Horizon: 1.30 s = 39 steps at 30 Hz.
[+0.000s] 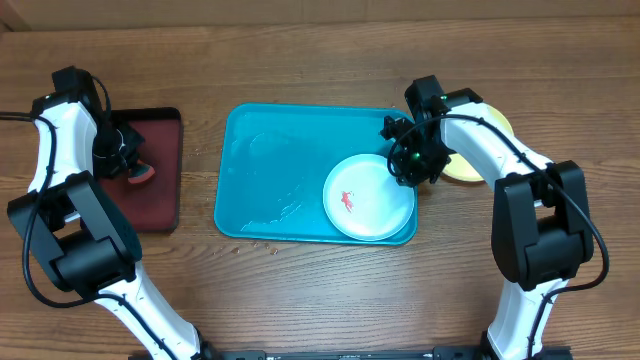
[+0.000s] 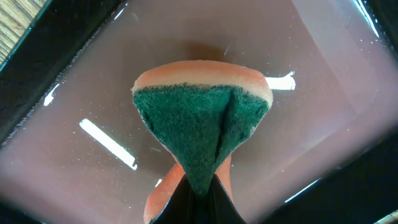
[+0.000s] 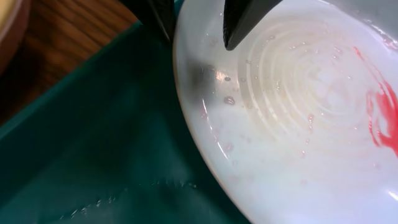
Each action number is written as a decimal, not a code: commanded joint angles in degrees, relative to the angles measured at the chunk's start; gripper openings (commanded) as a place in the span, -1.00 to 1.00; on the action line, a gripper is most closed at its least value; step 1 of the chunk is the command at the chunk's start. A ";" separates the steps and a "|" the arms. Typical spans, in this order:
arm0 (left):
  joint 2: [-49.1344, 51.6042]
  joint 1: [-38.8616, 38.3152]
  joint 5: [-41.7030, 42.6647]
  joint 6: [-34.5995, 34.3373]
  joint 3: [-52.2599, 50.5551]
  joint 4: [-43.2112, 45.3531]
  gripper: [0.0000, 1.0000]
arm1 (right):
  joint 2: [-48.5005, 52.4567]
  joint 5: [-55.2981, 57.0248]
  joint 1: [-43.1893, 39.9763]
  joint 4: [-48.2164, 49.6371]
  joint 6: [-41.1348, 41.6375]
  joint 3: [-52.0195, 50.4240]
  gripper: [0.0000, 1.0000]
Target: Clean dirty plates on tray and stack at the side
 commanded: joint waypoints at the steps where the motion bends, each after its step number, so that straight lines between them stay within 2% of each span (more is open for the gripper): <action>1: -0.50 -0.28 1.49 1.18 0.31 -0.04 -0.91 | -2.10 -0.55 0.33 1.77 1.62 -2.54 -0.46; 3: -0.50 -0.28 1.90 1.31 0.31 0.00 -0.92 | -2.10 -0.57 0.33 2.45 2.73 -3.26 -0.51; 7: -0.50 -0.28 1.90 1.31 0.31 0.07 -0.92 | -2.10 -0.57 0.33 4.68 7.04 -3.30 -0.81; 10: -0.50 -0.28 1.88 1.33 0.31 0.09 -0.92 | -2.10 -1.31 0.52 6.43 10.34 -3.30 -0.92; 21: -0.50 -0.28 1.88 2.80 0.31 0.57 -0.91 | -1.86 -5.09 5.70 16.70 26.43 -3.32 -0.92; 26: -0.50 -0.28 1.86 2.84 0.31 0.63 -0.92 | -0.44 -4.98 8.92 21.53 30.82 -3.32 -0.92; 31: -0.50 -0.28 1.88 2.80 0.31 0.66 -0.92 | 2.05 -3.06 10.45 25.42 40.39 -3.32 -0.93; 39: 0.52 -0.76 2.19 2.56 0.09 1.27 -0.92 | 2.97 -2.73 12.07 28.63 42.23 -3.32 -0.93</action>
